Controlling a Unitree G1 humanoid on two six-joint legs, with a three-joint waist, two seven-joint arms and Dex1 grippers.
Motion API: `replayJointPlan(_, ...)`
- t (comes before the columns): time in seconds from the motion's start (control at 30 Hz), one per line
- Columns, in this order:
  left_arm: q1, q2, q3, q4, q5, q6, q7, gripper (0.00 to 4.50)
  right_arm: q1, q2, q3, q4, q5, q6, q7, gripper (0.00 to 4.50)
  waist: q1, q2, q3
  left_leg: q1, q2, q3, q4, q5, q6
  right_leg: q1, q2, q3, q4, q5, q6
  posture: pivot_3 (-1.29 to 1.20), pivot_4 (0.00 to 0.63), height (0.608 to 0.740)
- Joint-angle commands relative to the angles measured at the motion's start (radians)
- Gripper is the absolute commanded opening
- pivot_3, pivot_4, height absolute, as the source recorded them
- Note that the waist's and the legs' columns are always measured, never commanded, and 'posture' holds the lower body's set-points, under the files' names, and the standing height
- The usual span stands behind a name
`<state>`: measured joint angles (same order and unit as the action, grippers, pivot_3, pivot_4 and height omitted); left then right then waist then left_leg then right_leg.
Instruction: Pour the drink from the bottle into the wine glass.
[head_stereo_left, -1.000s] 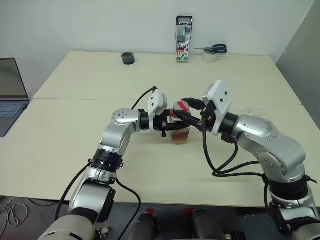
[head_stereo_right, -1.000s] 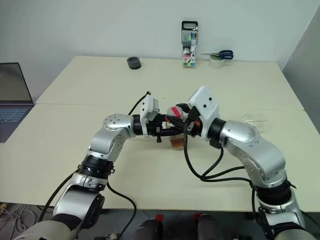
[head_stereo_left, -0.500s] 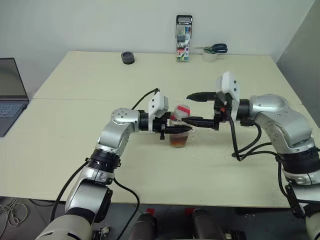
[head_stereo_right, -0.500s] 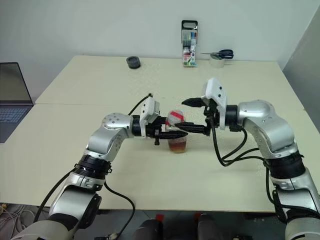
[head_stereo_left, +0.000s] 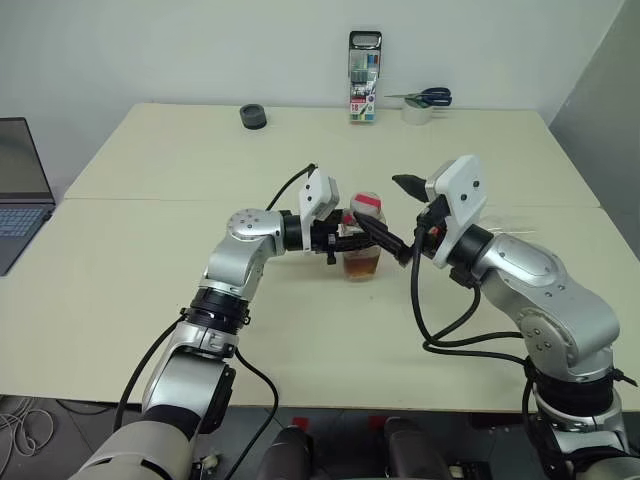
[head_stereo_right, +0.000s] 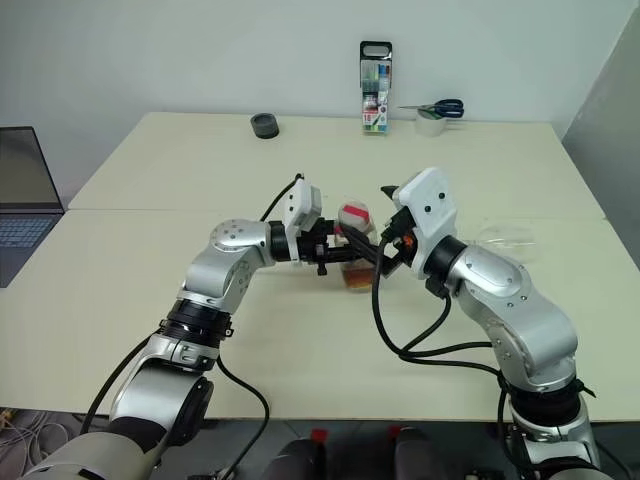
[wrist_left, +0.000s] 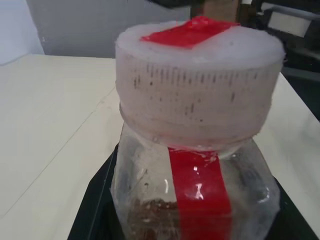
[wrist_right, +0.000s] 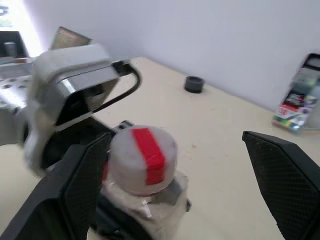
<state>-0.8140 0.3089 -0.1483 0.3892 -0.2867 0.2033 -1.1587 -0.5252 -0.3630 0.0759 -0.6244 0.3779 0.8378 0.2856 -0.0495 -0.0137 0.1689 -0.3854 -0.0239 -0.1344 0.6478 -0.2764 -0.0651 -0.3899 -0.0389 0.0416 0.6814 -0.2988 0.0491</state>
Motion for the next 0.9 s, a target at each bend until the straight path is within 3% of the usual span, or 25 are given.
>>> replayJointPlan(0.03, -0.03, -0.008, 0.01, -0.017, 0.001, -0.035, 0.003, 1.76, -0.017, 0.032, 0.02, -0.033, -0.024, -0.013, -0.039, 4.5, -0.001, 0.0, 0.0, 0.0, 0.0, 0.0, 0.0, 0.0, 0.0, 0.0, 0.0, 0.0, 0.0, 0.0, 0.0, 0.0, 0.15, 0.74)
replayJointPlan(0.8, -0.031, -0.006, 0.012, -0.009, 0.015, -0.054, 0.008, 1.76, -0.027, 0.127, 0.066, 0.009, -0.079, 0.012, -0.081, 4.5, -0.007, 0.0, 0.0, 0.0, 0.0, 0.0, -0.001, 0.0, 0.0, 0.0, 0.0, 0.0, 0.0, 0.0, 0.0, 0.0, 0.15, 0.74)
replayJointPlan(0.9, -0.028, -0.005, 0.012, -0.013, 0.014, -0.052, 0.009, 1.76, -0.025, 0.129, 0.066, 0.01, -0.084, 0.003, -0.071, 3.91, -0.007, 0.0, 0.0, 0.0, 0.0, 0.0, -0.001, 0.0, 0.0, 0.0, 0.0, 0.0, 0.0, 0.0, 0.0, 0.0, 0.15, 0.74)
